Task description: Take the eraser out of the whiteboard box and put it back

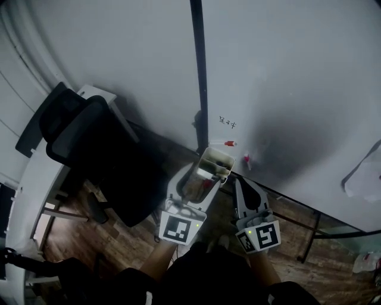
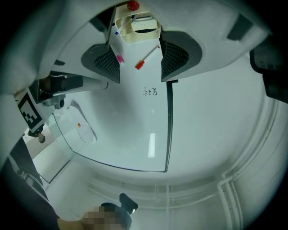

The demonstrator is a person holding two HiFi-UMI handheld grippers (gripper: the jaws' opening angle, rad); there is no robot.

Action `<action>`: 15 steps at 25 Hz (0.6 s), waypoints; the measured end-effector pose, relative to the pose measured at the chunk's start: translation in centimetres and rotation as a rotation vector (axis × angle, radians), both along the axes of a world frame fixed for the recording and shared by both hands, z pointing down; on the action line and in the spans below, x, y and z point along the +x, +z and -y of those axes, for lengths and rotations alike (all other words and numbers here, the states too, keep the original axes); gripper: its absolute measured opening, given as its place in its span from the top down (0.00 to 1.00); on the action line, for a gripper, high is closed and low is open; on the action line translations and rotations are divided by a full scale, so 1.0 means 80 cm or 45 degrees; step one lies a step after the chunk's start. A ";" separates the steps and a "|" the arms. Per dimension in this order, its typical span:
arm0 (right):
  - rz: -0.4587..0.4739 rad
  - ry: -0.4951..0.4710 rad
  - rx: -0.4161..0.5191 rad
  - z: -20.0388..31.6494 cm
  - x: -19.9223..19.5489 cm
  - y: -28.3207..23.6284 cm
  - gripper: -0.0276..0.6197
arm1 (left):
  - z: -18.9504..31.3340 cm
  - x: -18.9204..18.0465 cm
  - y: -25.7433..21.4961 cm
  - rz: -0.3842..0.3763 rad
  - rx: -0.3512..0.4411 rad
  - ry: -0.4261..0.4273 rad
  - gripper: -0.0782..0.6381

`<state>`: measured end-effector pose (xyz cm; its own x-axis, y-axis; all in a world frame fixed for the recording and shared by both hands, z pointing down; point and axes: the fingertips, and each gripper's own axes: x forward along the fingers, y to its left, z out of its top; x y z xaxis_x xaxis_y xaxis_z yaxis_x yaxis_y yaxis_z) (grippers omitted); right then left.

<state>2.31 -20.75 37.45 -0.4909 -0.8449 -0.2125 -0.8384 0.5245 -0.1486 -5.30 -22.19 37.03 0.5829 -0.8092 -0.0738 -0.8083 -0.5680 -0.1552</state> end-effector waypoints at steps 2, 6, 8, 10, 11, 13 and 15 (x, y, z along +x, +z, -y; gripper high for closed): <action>-0.002 -0.008 0.019 -0.003 -0.003 -0.007 0.95 | -0.005 -0.001 -0.004 -0.003 0.008 -0.003 0.51; -0.008 -0.014 0.048 -0.009 -0.007 -0.019 0.95 | -0.019 -0.006 -0.014 -0.018 0.034 -0.014 0.58; -0.012 -0.016 0.064 -0.013 -0.008 -0.025 0.95 | -0.028 -0.008 -0.018 -0.027 0.044 -0.017 0.65; -0.011 -0.018 0.081 -0.018 -0.008 -0.030 0.95 | -0.036 -0.011 -0.021 -0.021 0.062 -0.021 0.75; -0.009 -0.017 0.089 -0.019 -0.008 -0.032 0.95 | -0.040 -0.013 -0.023 -0.018 0.068 -0.026 0.79; 0.002 -0.020 0.106 -0.023 -0.009 -0.038 0.95 | -0.046 -0.015 -0.025 -0.015 0.074 -0.034 0.86; 0.006 -0.026 0.119 -0.025 -0.010 -0.043 0.95 | -0.049 -0.016 -0.025 -0.004 0.081 -0.033 0.88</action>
<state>1.51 -18.78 34.04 -0.5069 -0.8110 -0.2921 -0.8266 0.5534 -0.1020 -6.55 -18.25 35.00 0.5616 -0.8176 -0.1269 -0.8230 -0.5361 -0.1879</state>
